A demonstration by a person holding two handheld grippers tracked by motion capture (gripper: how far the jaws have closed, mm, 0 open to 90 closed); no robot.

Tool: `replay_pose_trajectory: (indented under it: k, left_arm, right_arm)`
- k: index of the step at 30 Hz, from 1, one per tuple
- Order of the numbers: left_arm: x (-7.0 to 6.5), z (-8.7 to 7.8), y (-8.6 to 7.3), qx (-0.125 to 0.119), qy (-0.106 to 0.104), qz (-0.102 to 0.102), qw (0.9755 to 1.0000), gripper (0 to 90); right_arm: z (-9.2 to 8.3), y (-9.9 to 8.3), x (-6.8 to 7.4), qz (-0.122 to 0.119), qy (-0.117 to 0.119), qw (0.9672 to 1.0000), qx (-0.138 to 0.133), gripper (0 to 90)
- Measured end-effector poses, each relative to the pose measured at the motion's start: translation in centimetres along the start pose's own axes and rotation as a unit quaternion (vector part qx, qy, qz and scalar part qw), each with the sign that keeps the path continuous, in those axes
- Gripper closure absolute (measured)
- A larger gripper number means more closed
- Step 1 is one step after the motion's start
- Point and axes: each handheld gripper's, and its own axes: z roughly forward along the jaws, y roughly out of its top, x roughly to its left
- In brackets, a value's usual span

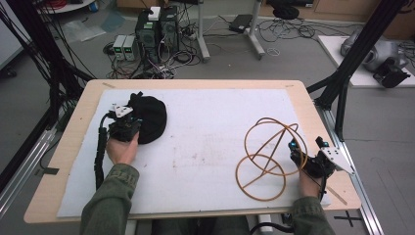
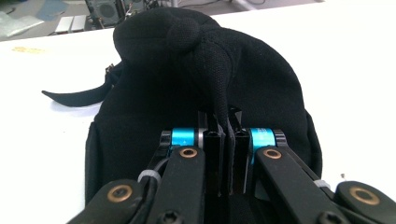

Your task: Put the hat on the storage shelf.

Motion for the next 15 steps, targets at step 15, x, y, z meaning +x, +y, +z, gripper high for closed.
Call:
replay_pose_trajectory:
  k: [15]
  left_arm:
    - [0.6,-4.7,1.5,-0.107,-0.019,-0.038,0.9933,87.6]
  right_arm:
    - [0.0,-0.1,0.4,-0.005,0.002,1.0,0.001,7.1]
